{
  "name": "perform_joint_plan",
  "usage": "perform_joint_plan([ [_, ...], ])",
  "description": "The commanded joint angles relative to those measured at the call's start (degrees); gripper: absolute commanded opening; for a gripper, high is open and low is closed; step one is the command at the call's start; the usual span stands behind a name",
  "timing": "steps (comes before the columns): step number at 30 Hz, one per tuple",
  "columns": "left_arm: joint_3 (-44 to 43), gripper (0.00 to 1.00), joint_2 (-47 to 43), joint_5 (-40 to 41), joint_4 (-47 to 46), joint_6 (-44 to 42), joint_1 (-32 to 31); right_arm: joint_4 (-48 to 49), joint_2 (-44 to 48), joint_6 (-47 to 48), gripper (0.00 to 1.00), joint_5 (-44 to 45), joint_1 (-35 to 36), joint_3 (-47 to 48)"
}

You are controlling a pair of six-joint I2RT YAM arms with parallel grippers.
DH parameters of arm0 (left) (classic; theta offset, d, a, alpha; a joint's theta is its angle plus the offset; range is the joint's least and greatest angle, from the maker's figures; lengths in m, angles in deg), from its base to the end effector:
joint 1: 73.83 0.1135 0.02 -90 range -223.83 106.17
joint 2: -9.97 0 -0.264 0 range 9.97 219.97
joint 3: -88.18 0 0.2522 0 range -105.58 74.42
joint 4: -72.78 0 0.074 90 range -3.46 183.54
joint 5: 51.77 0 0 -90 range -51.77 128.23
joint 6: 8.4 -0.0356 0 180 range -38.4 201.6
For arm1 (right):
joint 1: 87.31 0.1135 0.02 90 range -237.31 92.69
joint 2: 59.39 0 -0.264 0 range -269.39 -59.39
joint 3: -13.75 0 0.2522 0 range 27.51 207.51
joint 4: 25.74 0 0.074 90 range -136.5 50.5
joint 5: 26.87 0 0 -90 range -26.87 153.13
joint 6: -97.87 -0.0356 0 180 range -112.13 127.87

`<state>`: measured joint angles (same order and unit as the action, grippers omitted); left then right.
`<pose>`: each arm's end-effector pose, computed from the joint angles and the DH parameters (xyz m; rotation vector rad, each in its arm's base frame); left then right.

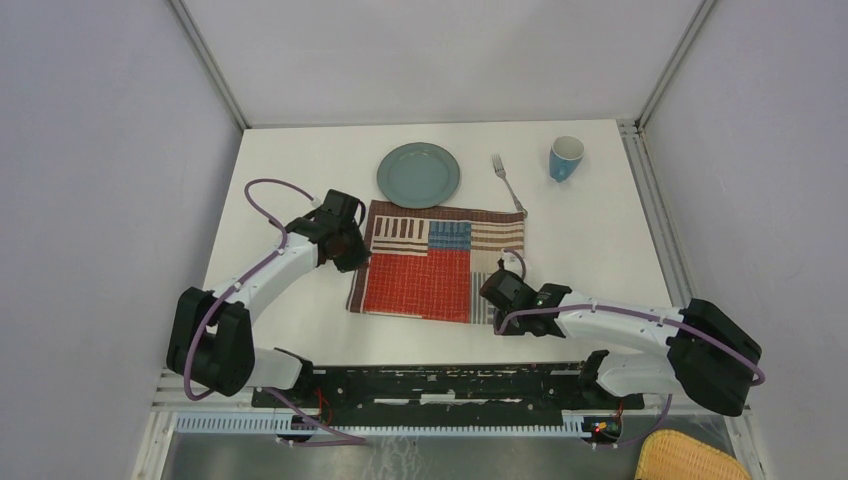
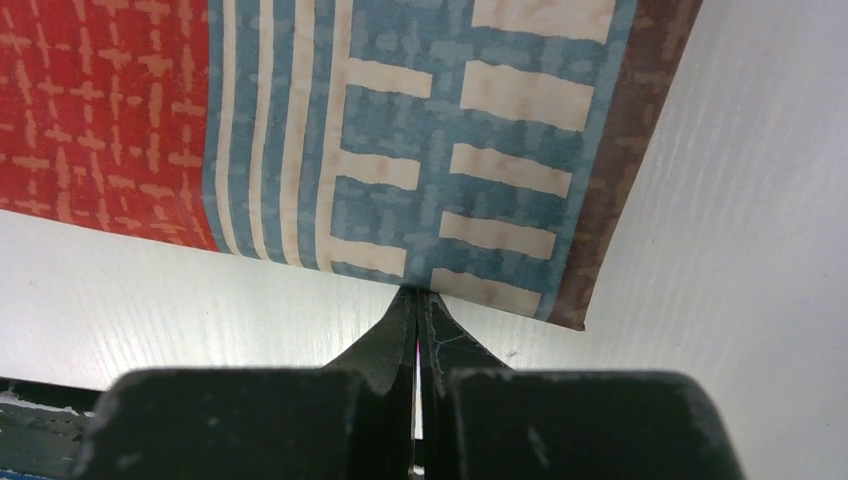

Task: Set the dinner table for one person
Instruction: Adjust the napkin at the center of the board.

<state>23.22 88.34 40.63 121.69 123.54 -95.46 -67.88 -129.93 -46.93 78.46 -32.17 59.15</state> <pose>0.2450 -0.0956 0.2166 -0.4886 2.6487 -0.3016 0.1233 0.1605 0.1553 0.0647 2.6887 0.2346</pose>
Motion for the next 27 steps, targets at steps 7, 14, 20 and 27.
perform_joint_plan([
  [7, -0.8, 0.02, -0.5, 0.2, -0.8, -2.7, -0.3, 0.6, -5.2, 1.9, 0.00, 3.1, -4.6, 2.2],
  [14, -0.8, 0.02, -0.9, 0.6, -0.2, -2.7, -0.3, 1.7, -8.3, 3.6, 0.00, 2.4, -6.3, 3.5],
  [20, -0.8, 0.02, -0.8, 0.8, -0.2, -2.7, -0.3, 2.2, -10.0, 5.6, 0.00, 2.3, -7.7, 4.3],
  [27, -1.0, 0.02, -0.9, 1.0, 0.2, -2.8, -0.3, 3.2, -12.3, 7.8, 0.00, 1.4, -9.7, 5.6],
])
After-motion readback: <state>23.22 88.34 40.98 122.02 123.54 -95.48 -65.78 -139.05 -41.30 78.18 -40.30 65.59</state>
